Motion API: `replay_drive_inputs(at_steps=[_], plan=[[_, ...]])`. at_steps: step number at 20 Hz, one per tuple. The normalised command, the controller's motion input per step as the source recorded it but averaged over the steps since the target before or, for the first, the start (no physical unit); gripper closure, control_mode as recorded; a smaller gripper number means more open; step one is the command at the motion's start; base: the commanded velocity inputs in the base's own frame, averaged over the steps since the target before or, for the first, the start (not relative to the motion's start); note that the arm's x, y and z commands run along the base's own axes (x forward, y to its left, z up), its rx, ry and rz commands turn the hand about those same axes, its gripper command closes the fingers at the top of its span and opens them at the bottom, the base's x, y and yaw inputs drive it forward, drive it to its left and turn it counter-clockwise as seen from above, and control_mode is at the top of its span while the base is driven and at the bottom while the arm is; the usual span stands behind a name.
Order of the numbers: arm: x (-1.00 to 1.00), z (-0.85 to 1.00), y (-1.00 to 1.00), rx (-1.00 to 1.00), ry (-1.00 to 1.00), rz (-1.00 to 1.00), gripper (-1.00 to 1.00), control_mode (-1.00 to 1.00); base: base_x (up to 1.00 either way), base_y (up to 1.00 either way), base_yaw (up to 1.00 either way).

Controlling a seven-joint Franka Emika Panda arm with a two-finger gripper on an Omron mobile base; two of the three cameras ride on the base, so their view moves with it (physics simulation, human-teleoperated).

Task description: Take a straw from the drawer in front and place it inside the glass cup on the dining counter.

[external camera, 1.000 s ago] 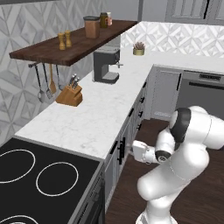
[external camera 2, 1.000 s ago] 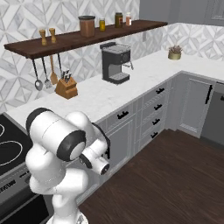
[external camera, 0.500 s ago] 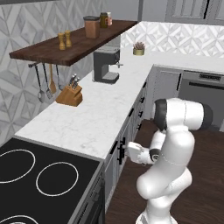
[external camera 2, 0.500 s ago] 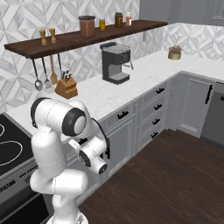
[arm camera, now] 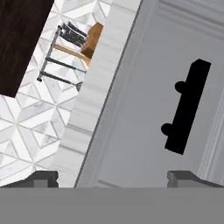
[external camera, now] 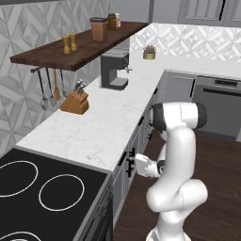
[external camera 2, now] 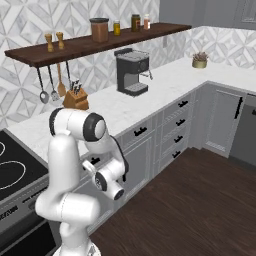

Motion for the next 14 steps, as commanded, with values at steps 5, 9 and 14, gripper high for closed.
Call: replay_drive_inputs(at_steps=[5, 9, 14], plan=[[0.3, -0.08, 0.12, 0.03, 0.0, 0.0, -1.0, -1.0, 0.0, 0.0, 0.0], [0.37, -0.02, 0.19, 0.0, 0.0, 0.0, -1.0, -1.0, 0.0, 0.0, 0.0], [0.44, -0.08, 0.21, 0.0, 0.0, 0.0, -1.0, -1.0, 0.0, 0.0, 0.0]])
